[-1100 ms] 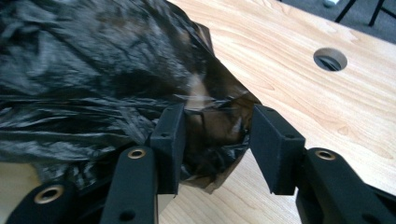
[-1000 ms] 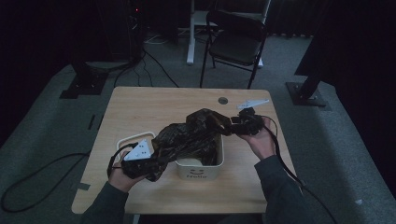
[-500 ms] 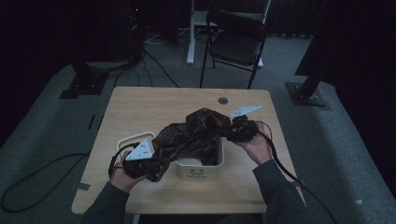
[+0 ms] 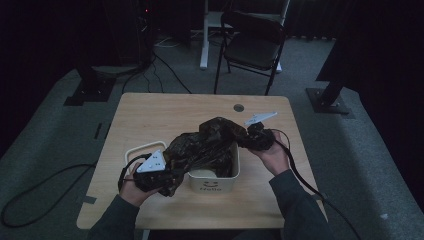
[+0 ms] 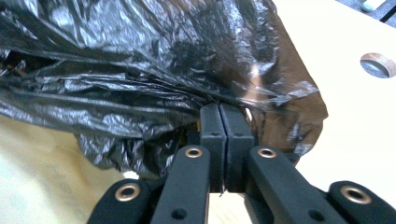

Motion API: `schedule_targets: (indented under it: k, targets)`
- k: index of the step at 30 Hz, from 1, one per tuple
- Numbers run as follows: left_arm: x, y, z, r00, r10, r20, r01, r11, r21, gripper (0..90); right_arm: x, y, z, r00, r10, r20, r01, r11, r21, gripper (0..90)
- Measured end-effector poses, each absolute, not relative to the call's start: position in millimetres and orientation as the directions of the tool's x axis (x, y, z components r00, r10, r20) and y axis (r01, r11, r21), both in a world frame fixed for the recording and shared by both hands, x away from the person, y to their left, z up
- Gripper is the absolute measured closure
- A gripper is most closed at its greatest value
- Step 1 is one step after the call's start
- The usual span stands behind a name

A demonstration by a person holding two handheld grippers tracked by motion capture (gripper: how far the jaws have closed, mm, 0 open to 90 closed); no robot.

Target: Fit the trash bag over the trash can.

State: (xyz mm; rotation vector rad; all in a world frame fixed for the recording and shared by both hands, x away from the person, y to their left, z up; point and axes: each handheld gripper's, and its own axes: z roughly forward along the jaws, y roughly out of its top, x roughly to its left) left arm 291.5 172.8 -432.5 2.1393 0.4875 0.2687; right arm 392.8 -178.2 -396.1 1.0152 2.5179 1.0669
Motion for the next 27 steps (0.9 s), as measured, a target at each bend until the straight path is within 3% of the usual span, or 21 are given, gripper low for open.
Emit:
schedule_targets:
  k: [27]
  targets:
    - [283.4,170.2,-442.0,0.906,0.422,-0.01,0.259,-0.536,0.804,88.7,337.9,-210.9,-423.4,-0.784,0.594,0.182,0.545,0.517,0.661,90.0]
